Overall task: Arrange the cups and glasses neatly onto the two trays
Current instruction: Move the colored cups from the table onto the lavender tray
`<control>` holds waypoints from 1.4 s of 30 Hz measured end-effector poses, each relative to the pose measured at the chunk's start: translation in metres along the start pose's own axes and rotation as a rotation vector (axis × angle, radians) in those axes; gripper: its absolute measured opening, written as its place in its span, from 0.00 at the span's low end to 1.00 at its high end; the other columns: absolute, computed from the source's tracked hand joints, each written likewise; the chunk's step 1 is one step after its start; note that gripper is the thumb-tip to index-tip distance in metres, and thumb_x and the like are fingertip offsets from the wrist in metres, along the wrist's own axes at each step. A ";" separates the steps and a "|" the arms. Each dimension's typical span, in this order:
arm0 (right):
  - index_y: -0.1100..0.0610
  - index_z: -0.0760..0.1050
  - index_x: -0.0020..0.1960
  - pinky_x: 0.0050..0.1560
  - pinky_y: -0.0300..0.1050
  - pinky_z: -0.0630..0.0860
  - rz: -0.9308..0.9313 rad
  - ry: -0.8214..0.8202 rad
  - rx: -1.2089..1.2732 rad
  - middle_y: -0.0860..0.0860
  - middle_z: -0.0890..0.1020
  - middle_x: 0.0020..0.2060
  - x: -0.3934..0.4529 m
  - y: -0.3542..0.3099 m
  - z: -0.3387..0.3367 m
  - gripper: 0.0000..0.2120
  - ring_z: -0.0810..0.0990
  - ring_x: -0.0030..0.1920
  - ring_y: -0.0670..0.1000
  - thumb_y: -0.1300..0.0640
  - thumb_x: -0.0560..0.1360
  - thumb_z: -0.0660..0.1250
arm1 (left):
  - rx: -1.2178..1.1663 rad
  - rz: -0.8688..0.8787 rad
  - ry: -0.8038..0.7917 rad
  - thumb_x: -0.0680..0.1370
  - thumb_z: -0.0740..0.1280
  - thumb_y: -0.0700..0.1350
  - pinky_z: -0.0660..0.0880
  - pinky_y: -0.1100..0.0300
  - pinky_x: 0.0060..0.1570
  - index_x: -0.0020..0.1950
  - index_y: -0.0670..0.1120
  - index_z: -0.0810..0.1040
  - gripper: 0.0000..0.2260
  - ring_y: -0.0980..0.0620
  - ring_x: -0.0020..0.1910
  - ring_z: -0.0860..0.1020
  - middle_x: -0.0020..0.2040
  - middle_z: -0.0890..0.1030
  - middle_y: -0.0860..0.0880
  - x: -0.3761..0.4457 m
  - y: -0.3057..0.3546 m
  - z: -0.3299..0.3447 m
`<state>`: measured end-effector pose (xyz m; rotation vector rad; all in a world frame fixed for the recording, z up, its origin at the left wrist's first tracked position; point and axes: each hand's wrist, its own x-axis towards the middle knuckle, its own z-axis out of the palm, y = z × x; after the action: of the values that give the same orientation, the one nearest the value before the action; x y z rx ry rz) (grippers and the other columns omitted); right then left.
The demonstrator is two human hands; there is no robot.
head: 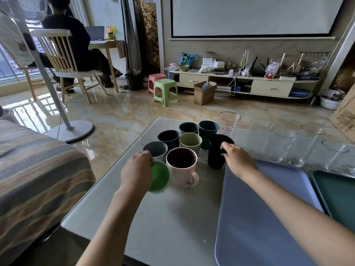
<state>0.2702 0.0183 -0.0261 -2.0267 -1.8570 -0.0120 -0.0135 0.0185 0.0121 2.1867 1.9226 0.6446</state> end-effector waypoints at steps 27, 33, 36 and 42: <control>0.59 0.70 0.57 0.48 0.50 0.74 0.122 0.017 0.014 0.57 0.75 0.55 -0.009 0.067 -0.016 0.09 0.77 0.52 0.60 0.62 0.77 0.62 | -0.433 0.000 -0.016 0.77 0.61 0.46 0.69 0.57 0.42 0.53 0.49 0.78 0.08 0.45 0.49 0.76 0.52 0.80 0.47 -0.001 0.138 0.032; 0.56 0.68 0.64 0.47 0.43 0.69 0.120 0.311 0.331 0.53 0.67 0.59 -0.049 0.054 -0.027 0.23 0.73 0.48 0.52 0.72 0.71 0.57 | -0.401 0.003 -0.092 0.76 0.59 0.43 0.71 0.56 0.42 0.52 0.48 0.77 0.09 0.43 0.48 0.77 0.51 0.80 0.46 0.000 0.152 0.047; 0.49 0.65 0.67 0.53 0.38 0.68 0.114 0.145 0.590 0.47 0.67 0.58 -0.083 0.043 -0.017 0.31 0.70 0.57 0.47 0.70 0.68 0.63 | -0.403 0.028 -0.124 0.75 0.58 0.42 0.73 0.56 0.44 0.51 0.47 0.77 0.10 0.43 0.48 0.77 0.51 0.81 0.46 -0.002 0.158 0.055; 0.40 0.64 0.57 0.46 0.22 0.70 0.170 -0.017 0.920 0.41 0.73 0.54 -0.100 0.028 0.000 0.31 0.73 0.54 0.37 0.69 0.68 0.71 | -0.390 0.150 -0.167 0.77 0.60 0.43 0.77 0.50 0.49 0.51 0.45 0.77 0.07 0.41 0.47 0.79 0.52 0.80 0.44 -0.015 0.166 0.071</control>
<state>0.2851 -0.0789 -0.0601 -1.4893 -1.3013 0.7572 0.1649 -0.0117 0.0108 2.0699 1.4219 0.7585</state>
